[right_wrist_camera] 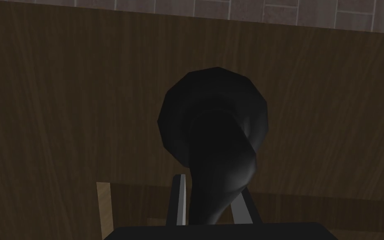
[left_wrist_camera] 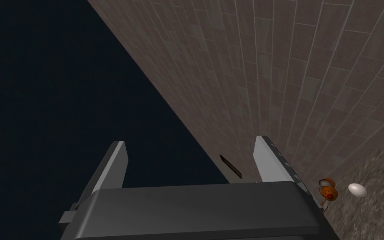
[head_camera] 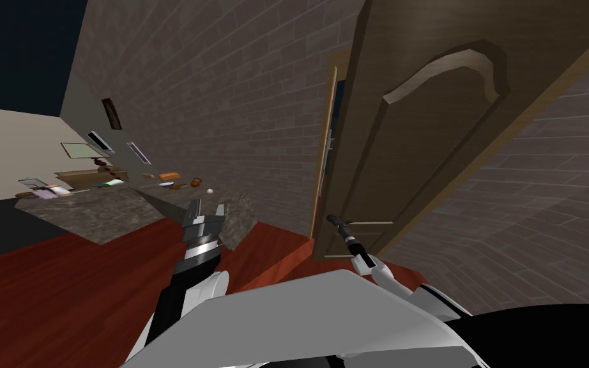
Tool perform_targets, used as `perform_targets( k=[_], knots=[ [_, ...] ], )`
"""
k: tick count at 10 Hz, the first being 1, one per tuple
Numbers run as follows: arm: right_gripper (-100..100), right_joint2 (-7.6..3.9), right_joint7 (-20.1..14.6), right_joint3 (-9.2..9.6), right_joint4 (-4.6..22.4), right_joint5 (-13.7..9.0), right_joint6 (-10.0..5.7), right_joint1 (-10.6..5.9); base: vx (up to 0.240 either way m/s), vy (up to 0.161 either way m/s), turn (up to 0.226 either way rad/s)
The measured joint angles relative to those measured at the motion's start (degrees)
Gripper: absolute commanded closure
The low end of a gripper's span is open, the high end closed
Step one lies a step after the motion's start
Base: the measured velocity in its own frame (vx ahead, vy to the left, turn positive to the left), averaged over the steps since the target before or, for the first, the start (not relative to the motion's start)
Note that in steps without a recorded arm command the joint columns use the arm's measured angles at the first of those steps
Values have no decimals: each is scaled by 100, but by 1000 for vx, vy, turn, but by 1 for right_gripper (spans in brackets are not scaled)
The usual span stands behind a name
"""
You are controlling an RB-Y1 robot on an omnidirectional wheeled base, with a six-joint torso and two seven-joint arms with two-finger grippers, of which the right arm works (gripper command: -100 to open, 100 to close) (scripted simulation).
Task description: Pull the door open
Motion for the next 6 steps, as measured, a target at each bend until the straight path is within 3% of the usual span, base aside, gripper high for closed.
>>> perform_targets(
  k=[4, 5, 6],
  knots=[
    [100, -216, -236, 308, -154, 36, -197, 177, -184, -57, 77],
    [100, -208, -252, 328, -146, 41, -205, 192, -176, -57, 180],
    [100, -273, -311, 400, -84, 32, -311, 216, -232, -112, 188]
  ],
)
